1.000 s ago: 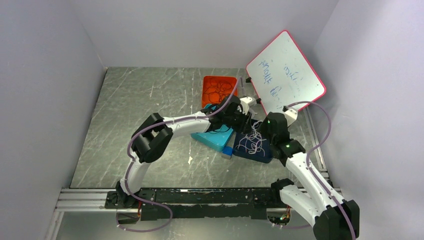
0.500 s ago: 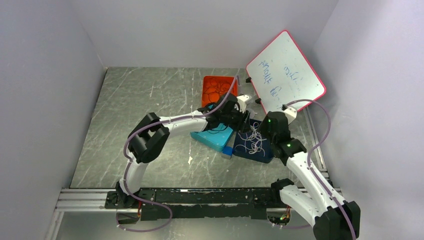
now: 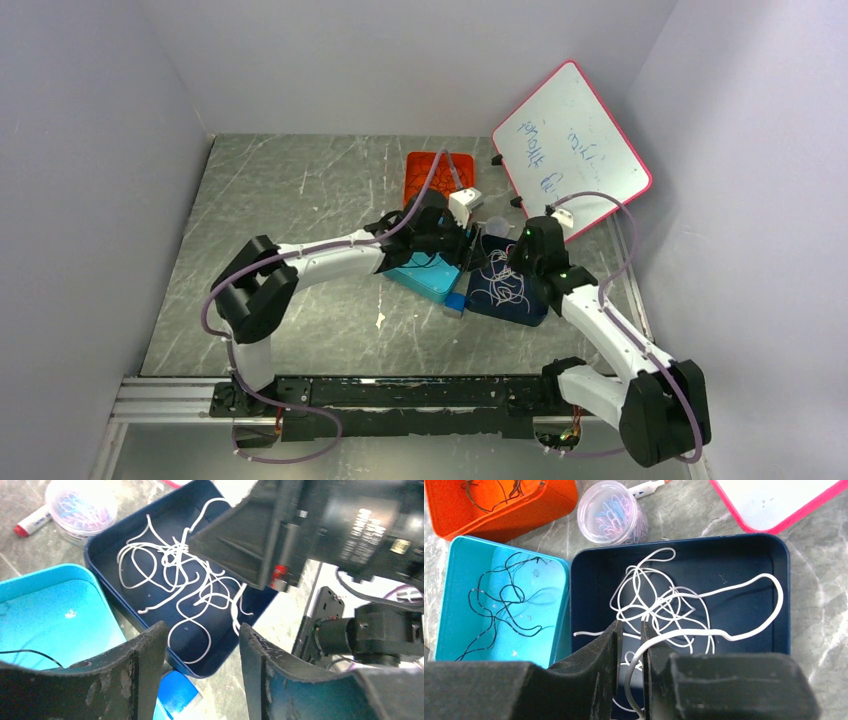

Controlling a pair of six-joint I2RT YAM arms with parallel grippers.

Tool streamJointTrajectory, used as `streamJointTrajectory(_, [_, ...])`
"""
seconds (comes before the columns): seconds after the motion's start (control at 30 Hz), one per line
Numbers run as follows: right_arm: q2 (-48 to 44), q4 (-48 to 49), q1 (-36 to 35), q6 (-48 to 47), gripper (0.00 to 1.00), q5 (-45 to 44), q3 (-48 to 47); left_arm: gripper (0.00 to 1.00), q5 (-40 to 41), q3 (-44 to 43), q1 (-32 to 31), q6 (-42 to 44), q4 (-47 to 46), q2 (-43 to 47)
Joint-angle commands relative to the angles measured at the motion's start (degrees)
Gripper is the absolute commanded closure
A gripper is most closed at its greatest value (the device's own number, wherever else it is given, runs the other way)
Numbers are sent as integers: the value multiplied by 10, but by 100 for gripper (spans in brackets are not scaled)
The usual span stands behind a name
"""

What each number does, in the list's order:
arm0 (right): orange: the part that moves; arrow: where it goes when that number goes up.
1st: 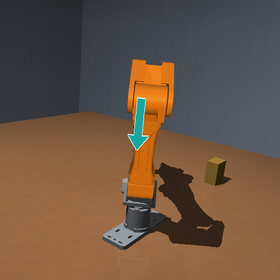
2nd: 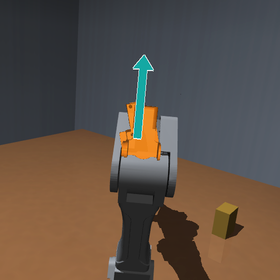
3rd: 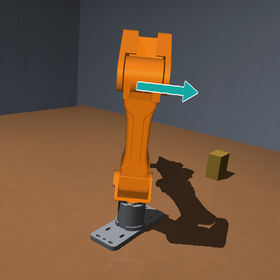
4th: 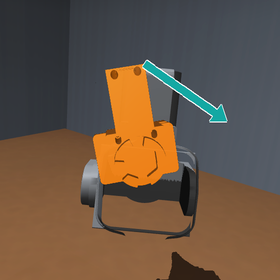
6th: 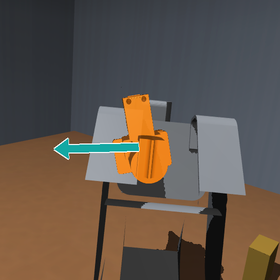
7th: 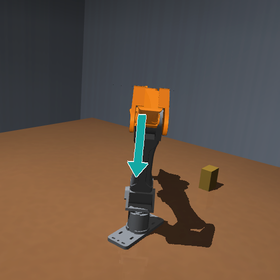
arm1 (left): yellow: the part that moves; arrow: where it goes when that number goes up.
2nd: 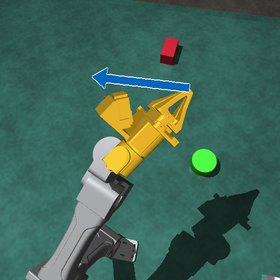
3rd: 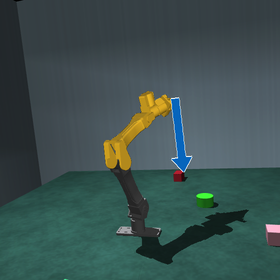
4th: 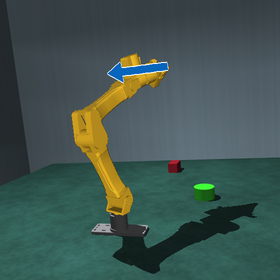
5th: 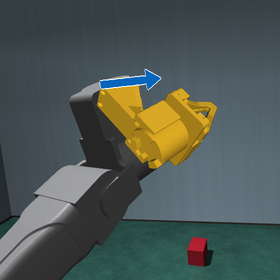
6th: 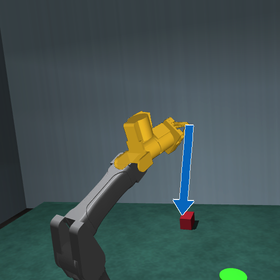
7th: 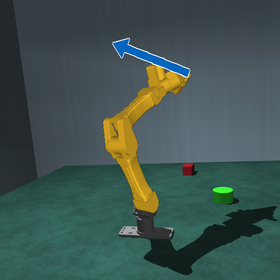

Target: Untangle the cables

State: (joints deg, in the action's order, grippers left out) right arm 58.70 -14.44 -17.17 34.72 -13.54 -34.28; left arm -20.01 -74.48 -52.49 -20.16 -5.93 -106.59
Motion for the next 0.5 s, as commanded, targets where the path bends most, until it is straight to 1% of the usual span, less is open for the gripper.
streamJointTrajectory(0.0, [30,45,12,8,77,28,12,36,-59,38,2,-1,-75,27])
streamJointTrajectory(0.1, [44,64,22,17,80,42,17,29,-91,47,1,-3,-99,27])
streamJointTrajectory(0.2, [54,79,33,27,83,56,19,25,-102,40,-5,-3,-99,14])
streamJointTrajectory(0.3, [58,89,42,35,83,68,21,26,-98,28,-10,-3,-87,-3])
streamJointTrajectory(0.47, [51,91,55,40,84,76,23,30,-81,10,-13,-3,-58,-25])
